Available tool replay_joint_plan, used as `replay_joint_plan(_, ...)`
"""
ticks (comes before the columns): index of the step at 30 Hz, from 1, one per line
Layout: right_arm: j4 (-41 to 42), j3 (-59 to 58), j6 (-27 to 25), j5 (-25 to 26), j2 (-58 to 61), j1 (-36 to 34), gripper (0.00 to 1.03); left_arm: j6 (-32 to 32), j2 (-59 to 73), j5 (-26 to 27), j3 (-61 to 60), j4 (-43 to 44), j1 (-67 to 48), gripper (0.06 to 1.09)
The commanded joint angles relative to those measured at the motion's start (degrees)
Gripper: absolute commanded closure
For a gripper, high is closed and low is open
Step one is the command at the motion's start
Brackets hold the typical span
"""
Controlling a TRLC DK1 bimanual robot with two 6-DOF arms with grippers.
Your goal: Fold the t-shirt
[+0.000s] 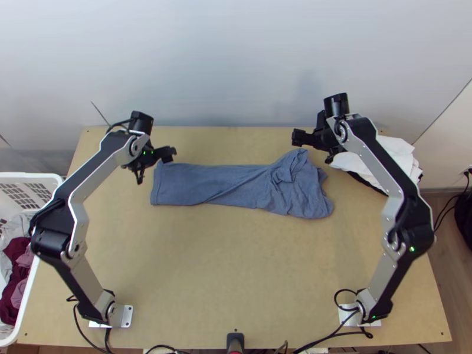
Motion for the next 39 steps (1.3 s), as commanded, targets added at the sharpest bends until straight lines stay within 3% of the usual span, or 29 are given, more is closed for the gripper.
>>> replay_joint_plan(1,-0.55,-4.40,2.39,-0.91,-8.43,4.17,0.03,2.16,-6.21,0.38,-10.54,1.71,0.90,0.23)
replay_joint_plan(13,-0.55,-13.89,2.92,-1.00,-14.58,9.71,0.03,2.86,-4.63,-0.94,-18.45,12.70,0.29,0.23)
replay_joint_plan(29,0.24,-16.53,2.75,-1.00,-14.85,10.76,0.03,3.47,0.82,-0.76,-16.87,12.79,-0.59,0.25)
replay_joint_plan(34,0.33,-16.96,2.92,-1.00,-14.32,10.76,0.03,3.56,0.47,-0.06,-17.04,13.76,-1.03,0.52)
replay_joint_plan(39,0.33,-17.40,3.01,-1.00,-13.88,10.76,0.03,3.56,-0.85,-0.06,-18.10,16.39,-2.09,0.86)
